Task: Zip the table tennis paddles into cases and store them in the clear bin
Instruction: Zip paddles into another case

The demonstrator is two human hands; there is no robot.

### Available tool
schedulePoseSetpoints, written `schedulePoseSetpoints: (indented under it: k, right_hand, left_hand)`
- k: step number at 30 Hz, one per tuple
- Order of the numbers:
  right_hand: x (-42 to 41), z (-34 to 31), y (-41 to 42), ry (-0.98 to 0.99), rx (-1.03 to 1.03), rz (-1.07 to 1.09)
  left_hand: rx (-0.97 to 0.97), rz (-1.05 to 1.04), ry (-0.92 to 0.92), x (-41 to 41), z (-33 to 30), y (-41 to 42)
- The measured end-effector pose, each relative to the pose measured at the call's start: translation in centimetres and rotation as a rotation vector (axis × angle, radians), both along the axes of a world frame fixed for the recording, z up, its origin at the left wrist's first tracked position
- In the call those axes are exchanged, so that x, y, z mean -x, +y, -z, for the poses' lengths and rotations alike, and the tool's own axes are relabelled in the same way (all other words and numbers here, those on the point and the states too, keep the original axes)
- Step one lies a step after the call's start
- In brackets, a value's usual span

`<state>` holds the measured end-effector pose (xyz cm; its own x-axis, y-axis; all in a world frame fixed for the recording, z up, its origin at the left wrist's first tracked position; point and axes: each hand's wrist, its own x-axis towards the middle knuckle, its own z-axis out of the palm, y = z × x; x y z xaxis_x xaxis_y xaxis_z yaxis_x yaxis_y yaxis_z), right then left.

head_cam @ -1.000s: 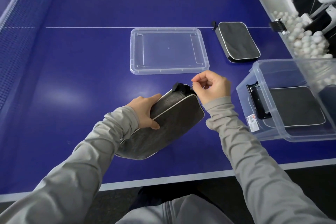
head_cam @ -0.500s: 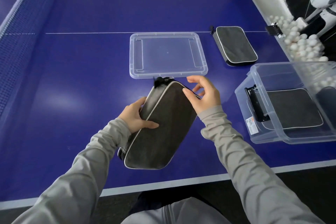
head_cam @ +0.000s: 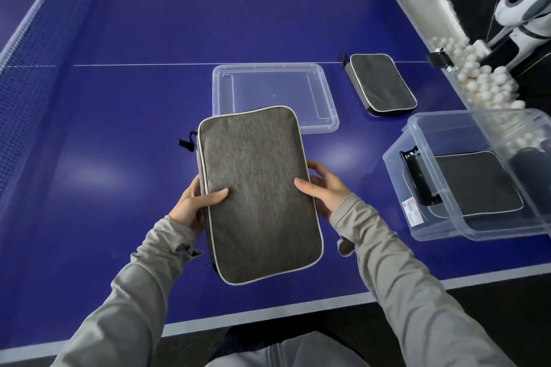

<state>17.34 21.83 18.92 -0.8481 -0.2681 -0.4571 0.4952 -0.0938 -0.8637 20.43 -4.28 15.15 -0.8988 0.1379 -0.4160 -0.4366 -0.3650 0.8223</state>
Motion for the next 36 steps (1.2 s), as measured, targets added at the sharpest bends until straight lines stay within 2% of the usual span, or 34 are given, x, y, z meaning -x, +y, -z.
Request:
schedulePoseSetpoints:
  k: [3,9,11,13,15,19,25,28,31,36]
  right_hand:
    - [0.1,-0.7,-0.1,0.045,-0.077,-0.032]
    - [0.5,-2.8,1.1,0.156,-0.303,-0.046]
    - [-0.1,-2.9,2.3,0.147,-0.354,0.013]
    - [-1.3,-2.7,3.2,0.09,-0.251,0.155]
    - [-2.7,-2.1,3.4,0.053,-0.063,0.319]
    - [-4.6,-1.0,1.9,0.019,0.208,0.557]
    - [-5.9,-1.1,2.5,0.114,0.248,0.824]
    - [-7.0,-1.4,4.7,0.154,0.286,0.845]
    - [-8.1,-2.2,7.7,0.192,0.284,0.848]
    - [-10.6,-4.1,14.9,0.229,0.209,0.782]
  left_hand:
    - [-0.054,-0.003,-0.025,-0.3,0.4,0.0]
    - [-0.163,-0.156,-0.079,-1.0,-0.1,3.0]
    - [-0.204,-0.219,-0.088,-0.7,-0.8,4.3]
    - [-0.26,-0.31,-0.106,-0.3,-1.6,5.7]
    - [-0.325,-0.389,-0.116,0.1,-2.3,7.1]
    - [-0.408,-0.462,-0.101,0.2,-3.4,10.1]
    - [-0.388,-0.352,-0.041,-1.3,-3.5,13.4]
    - [-0.317,-0.241,-0.032,-2.3,-3.5,14.3]
    - [-0.327,-0.094,-0.017,-3.5,-3.2,14.5]
    - [-0.316,-0.125,0.013,-4.5,-3.2,14.1]
